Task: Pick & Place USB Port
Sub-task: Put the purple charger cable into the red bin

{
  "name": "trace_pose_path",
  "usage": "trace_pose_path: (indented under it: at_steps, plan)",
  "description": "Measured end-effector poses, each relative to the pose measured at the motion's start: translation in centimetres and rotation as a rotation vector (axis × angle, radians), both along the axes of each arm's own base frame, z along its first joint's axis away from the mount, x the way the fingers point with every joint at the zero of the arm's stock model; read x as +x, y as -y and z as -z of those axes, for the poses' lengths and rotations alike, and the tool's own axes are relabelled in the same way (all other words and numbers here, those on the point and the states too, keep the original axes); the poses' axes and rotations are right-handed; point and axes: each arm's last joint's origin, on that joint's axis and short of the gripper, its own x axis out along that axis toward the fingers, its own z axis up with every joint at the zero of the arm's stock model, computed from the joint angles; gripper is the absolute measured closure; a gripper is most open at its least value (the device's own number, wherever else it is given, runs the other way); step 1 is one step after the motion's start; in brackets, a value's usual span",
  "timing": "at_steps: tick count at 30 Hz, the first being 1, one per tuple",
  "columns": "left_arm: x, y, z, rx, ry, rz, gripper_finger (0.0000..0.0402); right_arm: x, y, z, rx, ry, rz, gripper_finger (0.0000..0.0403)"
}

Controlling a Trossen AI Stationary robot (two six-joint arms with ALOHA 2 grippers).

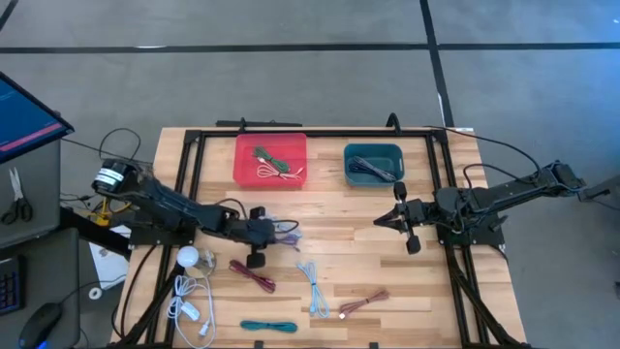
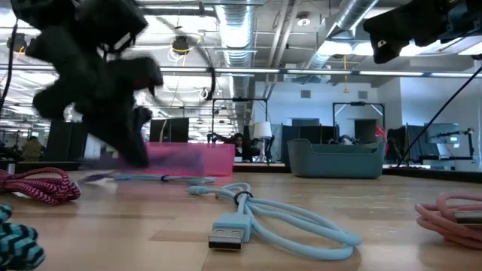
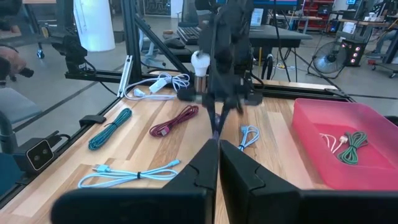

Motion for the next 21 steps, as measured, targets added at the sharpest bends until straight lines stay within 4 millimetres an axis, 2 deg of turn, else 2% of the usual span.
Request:
trace_pose_path:
  at_steps: [5, 11, 16, 21]
  plan:
    - [-1.2, -0.5, -3.7, 0.075, 0.185, 0.030, 0.0380, 0.0, 0.0, 0.1, -0.002, -0.006, 0.000, 0.0395]
    - [-3.5, -2.1, -7.6, 0.405, 0.361, -0.087, 0.0380, 0.0, 0.0, 0.1, -0.002, -0.006, 0.000, 0.0395]
    - [-4.9, -4.4, -9.5, 0.571, 0.398, -0.229, 0.0380, 0.0, 0.0, 0.1, -0.002, -0.006, 0.000, 0.0395]
    - [-5.5, -7.1, -10.1, 0.651, 0.368, -0.359, 0.0380, 0.0, 0.0, 0.0, -0.001, -0.006, 0.000, 0.0395]
